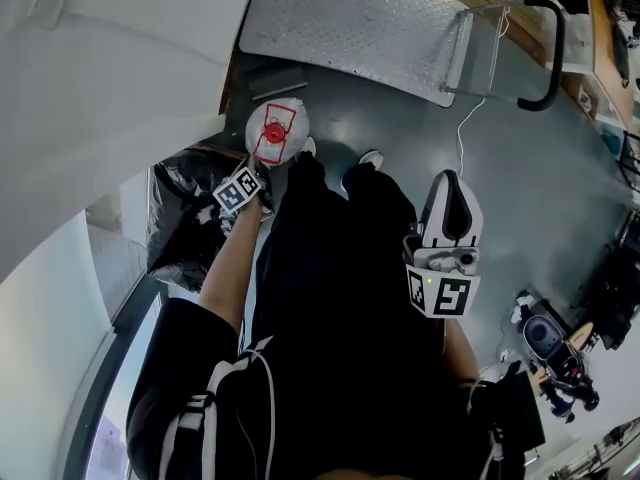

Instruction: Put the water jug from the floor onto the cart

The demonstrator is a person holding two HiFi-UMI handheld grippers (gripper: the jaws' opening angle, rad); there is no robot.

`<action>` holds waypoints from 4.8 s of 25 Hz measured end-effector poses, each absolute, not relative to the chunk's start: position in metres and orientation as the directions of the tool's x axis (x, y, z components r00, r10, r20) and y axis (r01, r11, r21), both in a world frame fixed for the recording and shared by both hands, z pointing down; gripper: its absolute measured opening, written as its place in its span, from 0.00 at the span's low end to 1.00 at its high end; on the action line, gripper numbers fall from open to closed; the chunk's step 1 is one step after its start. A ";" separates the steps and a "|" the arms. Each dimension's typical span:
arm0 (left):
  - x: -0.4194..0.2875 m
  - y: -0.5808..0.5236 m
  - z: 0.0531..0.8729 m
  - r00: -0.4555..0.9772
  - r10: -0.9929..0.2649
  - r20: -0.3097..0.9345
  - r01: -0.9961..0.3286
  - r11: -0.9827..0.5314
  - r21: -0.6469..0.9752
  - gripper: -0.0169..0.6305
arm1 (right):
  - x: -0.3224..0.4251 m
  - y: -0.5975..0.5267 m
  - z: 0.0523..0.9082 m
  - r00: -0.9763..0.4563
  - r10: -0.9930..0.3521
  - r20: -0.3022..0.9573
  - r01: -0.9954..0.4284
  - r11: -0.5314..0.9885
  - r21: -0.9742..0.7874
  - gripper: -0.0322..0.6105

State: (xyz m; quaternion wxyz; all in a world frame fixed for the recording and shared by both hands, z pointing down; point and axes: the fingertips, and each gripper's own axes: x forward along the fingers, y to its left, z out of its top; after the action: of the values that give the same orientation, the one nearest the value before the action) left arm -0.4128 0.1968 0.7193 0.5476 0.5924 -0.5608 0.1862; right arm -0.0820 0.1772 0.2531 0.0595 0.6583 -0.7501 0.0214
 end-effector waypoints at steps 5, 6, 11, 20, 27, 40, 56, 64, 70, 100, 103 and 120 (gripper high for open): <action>-0.419 0.195 0.720 0.266 -0.465 0.844 -0.869 0.263 0.419 0.06 | -0.084 0.156 0.258 -0.190 -0.975 0.116 -0.981 0.194 0.025 0.07; -0.420 0.197 0.720 0.257 -0.462 0.849 -0.873 0.265 0.409 0.06 | -0.082 0.152 0.258 -0.203 -0.973 0.111 -0.978 0.206 0.024 0.07; -0.422 0.210 0.714 0.196 -0.485 0.852 -0.886 0.284 0.366 0.06 | -0.057 0.129 0.256 -0.254 -0.963 0.088 -0.966 0.257 0.017 0.07; -0.393 0.243 0.711 0.095 -0.454 0.886 -0.866 0.401 0.298 0.06 | -0.009 0.094 0.257 -0.372 -0.926 0.070 -0.928 0.371 -0.027 0.07; -0.368 0.252 0.748 0.153 -0.289 0.945 -0.888 0.379 0.259 0.05 | -0.024 0.062 0.255 -0.391 -0.916 0.086 -0.917 0.396 0.047 0.07; -0.378 0.189 0.817 0.240 -0.375 0.896 -0.834 0.393 0.388 0.06 | -0.083 0.036 0.290 -0.437 -0.877 0.200 -0.874 0.466 0.139 0.07; -0.314 0.084 0.914 0.435 -0.375 0.819 -0.739 0.371 0.562 0.30 | -0.073 0.028 0.368 -0.292 -0.912 0.288 -0.936 0.335 0.111 0.07; -0.311 0.074 0.938 0.344 -0.391 0.853 -0.654 0.552 0.517 0.28 | -0.039 0.020 0.393 -0.210 -0.935 0.287 -0.962 0.249 0.108 0.07; -0.310 0.076 0.957 0.300 -0.291 0.908 -0.690 0.592 0.418 0.27 | -0.027 0.019 0.400 -0.187 -0.935 0.302 -0.968 0.228 0.106 0.07; -0.309 0.070 0.952 0.443 -0.337 0.831 -0.530 0.649 0.546 0.33 | -0.019 0.033 0.405 -0.138 -0.921 0.365 -0.989 0.151 0.007 0.07; -0.306 0.066 0.965 0.410 -0.291 0.864 -0.583 0.645 0.494 0.33 | -0.018 0.029 0.412 -0.132 -0.918 0.373 -0.989 0.145 0.006 0.07; -0.314 0.074 0.958 0.422 -0.298 0.856 -0.439 0.759 0.480 0.39 | -0.028 0.013 0.428 -0.130 -0.897 0.422 -0.991 0.133 -0.023 0.07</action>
State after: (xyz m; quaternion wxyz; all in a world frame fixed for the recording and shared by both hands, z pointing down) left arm -0.3142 0.0745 0.9579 0.7699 0.3439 -0.5357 0.0458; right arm -0.0280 0.0132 0.4282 0.1553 0.6410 -0.7363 0.1509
